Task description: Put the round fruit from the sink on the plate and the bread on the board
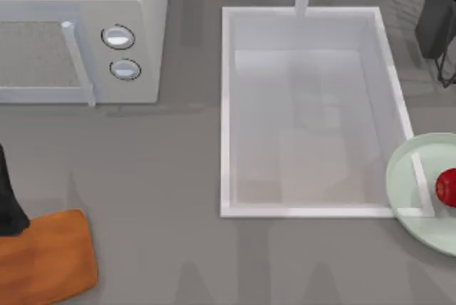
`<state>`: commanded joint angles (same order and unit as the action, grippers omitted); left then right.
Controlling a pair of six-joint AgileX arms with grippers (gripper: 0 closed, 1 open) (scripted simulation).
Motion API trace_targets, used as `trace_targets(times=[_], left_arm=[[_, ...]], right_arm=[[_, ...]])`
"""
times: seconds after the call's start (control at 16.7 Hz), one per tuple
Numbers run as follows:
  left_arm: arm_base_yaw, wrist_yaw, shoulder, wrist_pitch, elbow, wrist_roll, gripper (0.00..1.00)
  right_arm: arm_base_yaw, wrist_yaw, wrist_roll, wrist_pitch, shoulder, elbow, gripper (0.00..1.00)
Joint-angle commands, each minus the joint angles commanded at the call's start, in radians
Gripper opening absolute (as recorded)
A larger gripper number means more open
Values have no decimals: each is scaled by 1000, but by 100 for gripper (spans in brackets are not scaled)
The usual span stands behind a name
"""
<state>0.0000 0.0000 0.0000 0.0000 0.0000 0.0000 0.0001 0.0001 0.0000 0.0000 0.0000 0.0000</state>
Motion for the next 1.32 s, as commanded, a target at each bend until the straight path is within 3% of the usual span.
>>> trace_targets(times=[0.24, 0.48, 1.32], left_arm=[[10, -1, 33, -29, 30, 4, 100], [56, 0, 225, -173, 191, 25, 100], [264, 4, 1520, -895, 1011, 161, 100]], right_arm=[[0, 0, 0, 0, 0, 0, 100], [0, 0, 0, 0, 0, 0, 100], [0, 0, 0, 0, 0, 0, 100]])
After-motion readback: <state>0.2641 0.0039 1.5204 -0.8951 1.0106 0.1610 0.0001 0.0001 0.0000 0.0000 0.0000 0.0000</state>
